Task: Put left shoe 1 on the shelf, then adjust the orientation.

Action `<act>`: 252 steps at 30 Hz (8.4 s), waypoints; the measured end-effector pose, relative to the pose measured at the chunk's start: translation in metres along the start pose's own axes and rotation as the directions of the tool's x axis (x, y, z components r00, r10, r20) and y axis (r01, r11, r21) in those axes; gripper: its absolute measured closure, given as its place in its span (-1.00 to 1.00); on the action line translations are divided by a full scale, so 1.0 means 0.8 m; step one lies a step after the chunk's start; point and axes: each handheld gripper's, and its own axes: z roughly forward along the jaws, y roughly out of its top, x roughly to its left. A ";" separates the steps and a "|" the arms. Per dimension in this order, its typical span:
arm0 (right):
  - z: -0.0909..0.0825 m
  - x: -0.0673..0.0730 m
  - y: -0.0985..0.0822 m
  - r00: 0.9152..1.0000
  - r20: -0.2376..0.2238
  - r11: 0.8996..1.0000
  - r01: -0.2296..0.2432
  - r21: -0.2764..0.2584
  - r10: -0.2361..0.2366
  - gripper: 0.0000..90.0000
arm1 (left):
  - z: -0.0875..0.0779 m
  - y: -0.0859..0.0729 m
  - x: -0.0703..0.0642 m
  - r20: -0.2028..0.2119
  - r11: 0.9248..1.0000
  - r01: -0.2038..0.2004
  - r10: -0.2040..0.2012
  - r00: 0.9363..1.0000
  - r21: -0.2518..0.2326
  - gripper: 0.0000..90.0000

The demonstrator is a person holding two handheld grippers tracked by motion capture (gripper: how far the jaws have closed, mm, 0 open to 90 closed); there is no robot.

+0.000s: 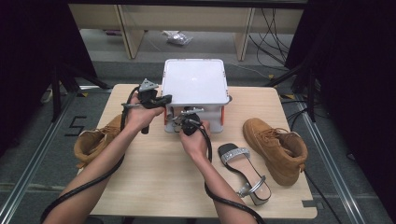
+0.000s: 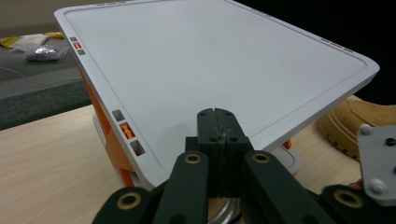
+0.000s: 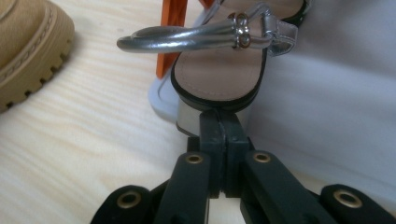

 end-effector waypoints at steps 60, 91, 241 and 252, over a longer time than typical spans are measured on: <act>-0.183 -0.135 -0.085 0.997 -0.071 0.949 0.062 0.310 -0.043 -0.03 | 0.000 0.001 -0.001 -0.002 1.000 -0.010 0.010 1.000 0.006 0.99; -0.180 -0.168 -0.134 0.998 -0.015 0.774 0.062 0.631 -0.068 -0.29 | 0.000 0.003 0.000 -0.002 1.000 -0.019 0.019 1.000 0.019 0.99; -0.110 -0.086 -0.106 0.998 -0.051 0.853 0.046 0.519 -0.023 0.93 | 0.000 0.004 0.000 0.004 0.999 -0.024 0.024 1.000 0.022 0.99; -0.105 -0.071 -0.101 0.996 -0.093 0.872 0.048 0.487 -0.003 0.97 | 0.001 0.003 0.000 0.001 1.000 -0.025 0.025 1.000 0.017 0.99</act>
